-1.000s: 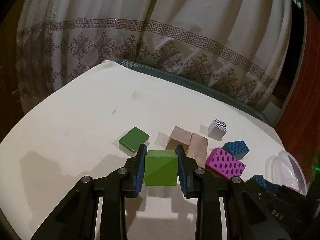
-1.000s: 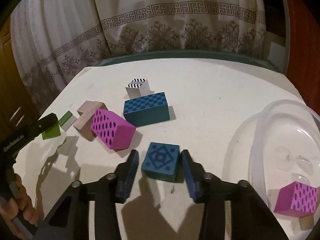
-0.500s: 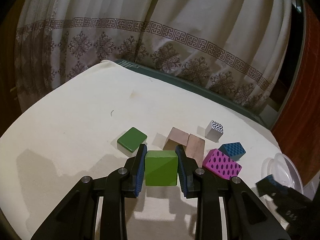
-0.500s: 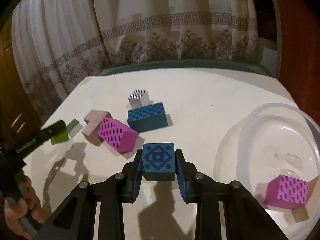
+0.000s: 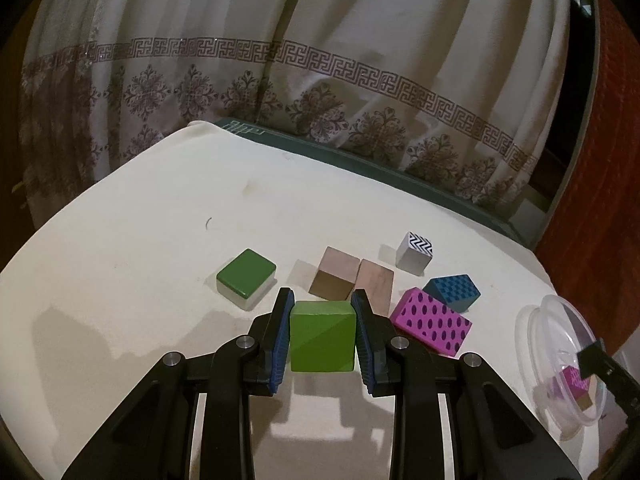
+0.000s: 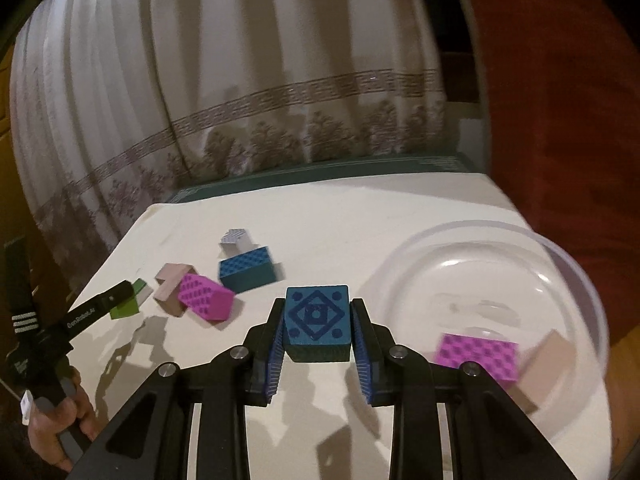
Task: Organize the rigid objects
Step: 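Carry both cubes into the clear bowl and open both tools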
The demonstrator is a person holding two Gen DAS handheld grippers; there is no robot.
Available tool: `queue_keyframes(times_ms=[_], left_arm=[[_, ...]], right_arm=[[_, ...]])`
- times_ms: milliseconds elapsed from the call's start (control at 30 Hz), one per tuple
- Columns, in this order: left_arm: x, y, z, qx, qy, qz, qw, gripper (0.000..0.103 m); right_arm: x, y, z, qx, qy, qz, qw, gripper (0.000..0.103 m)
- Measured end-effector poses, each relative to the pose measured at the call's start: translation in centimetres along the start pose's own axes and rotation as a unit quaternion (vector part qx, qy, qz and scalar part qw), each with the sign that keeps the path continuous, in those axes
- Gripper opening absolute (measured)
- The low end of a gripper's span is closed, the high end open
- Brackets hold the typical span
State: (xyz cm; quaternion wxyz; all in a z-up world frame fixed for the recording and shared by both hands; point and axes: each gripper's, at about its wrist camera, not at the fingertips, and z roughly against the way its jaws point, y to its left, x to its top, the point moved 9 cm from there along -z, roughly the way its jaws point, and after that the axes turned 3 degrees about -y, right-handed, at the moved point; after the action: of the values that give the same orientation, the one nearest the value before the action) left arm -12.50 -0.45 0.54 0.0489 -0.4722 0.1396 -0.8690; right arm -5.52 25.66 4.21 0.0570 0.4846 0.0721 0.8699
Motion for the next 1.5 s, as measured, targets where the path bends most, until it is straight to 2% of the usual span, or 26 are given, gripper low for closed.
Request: queue_keyframes(times_ms=[367, 767, 867, 1100, 1500], left_arm=[[0.4, -0.2, 0.2, 0.011, -0.006, -0.014, 0.9998, 0.03], [0.3, -2.7, 1.3, 0.006, -0.003, -0.042, 0.9991, 0.03], [0.3, -4.1, 1.8, -0.002, -0.005, -0.053, 0.9986, 0.03], [0.1, -8.2, 2.5, -0.03, -0.002, -0.078, 0.9965, 0.03], [-2.7, -15.6, 2.3, -0.09, 0.029, -0.123, 0.9878, 0.03]], right_arm=[[-0.5, -6.3, 3.1, -0.054, -0.02, -0.044, 0.997, 0.032], [-1.9, -10.8, 5.3, -0.083, -0.028, -0.074, 0.993, 0.033], [-2.5, -12.0, 5.7, -0.087, -0.026, -0.083, 0.992, 0.047], [-3.3, -14.3, 6.9, -0.096, -0.035, -0.107, 0.989, 0.047], [-4.4, -14.8, 7.3, -0.085, -0.037, -0.11, 0.99, 0.047]])
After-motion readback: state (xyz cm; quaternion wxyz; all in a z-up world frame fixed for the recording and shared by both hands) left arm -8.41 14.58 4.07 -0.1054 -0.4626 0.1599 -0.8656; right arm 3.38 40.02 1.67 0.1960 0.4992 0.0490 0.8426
